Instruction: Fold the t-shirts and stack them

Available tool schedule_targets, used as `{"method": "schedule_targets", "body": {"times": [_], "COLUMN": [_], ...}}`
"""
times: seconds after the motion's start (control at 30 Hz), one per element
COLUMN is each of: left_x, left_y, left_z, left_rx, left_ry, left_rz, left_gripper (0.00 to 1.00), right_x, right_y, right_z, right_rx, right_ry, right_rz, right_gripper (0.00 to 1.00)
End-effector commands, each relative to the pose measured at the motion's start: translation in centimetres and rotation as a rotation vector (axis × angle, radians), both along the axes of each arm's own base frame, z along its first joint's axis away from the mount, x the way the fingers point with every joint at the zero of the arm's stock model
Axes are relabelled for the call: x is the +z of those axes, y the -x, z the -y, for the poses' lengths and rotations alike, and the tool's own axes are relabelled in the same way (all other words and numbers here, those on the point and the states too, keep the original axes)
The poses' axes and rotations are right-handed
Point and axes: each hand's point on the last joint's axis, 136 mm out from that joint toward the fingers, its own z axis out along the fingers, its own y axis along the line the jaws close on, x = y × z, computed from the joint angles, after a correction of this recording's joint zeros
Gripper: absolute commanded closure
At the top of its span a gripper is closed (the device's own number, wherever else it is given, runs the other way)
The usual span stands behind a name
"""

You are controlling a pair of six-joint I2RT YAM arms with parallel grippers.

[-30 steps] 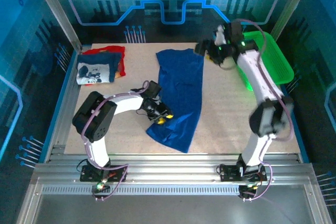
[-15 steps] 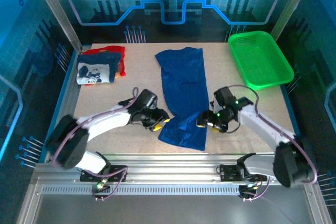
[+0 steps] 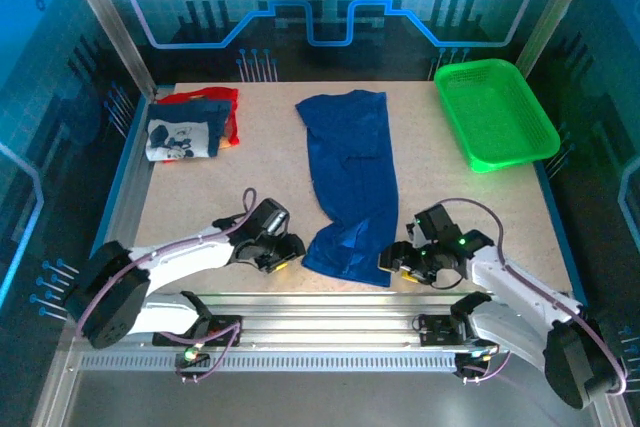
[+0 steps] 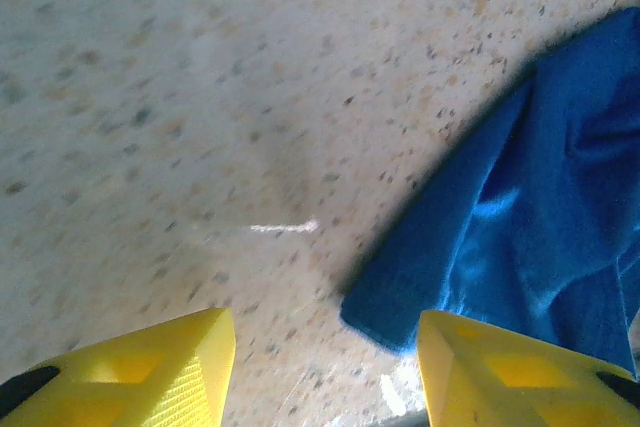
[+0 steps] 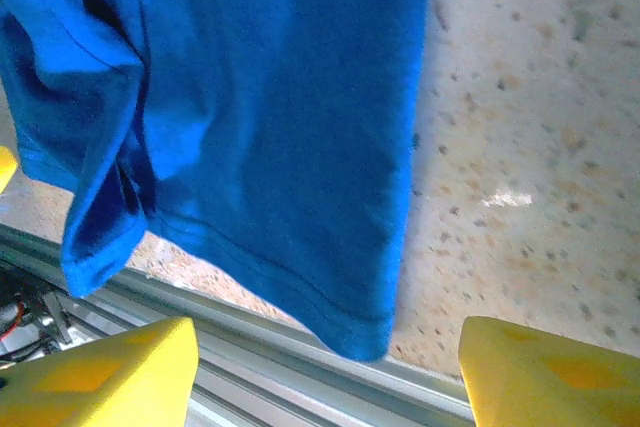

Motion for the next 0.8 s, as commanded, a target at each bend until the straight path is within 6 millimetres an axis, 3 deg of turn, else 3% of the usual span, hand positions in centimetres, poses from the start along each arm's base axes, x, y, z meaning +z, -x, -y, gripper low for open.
{"method": "schedule_targets", "body": {"times": [0.0, 0.4, 0.6, 0.77], "left_x": [1.2, -1.0, 0.5, 0.0], "left_y": [-1.7, -1.9, -2.7, -2.5], "left_z": [2.7, 5.7, 10.3, 12.9], "left_rx": [-0.083, -0.156, -0.214, -0.259], "left_ry": [0.082, 0.155, 0.26, 0.259], "left_rz": [0.086, 0.024, 0.047, 0.029], "left_gripper": [0.5, 0.6, 0.64, 0.69], "right_x": [-0.5, -2.6, -3.6, -3.6], "right_y": [-0.2, 0.7, 0.9, 0.0], "right_z": [-1.2, -1.7, -2.2, -3.3], "right_rx": [0.012, 0.022, 0.046, 0.064], "right_ry": [-0.047, -0.026, 0.01, -0.005], "right_rz": [-0.002, -0.068, -0.102, -0.099], "right_gripper": [0.3, 0.33, 0.37, 0.51]}}
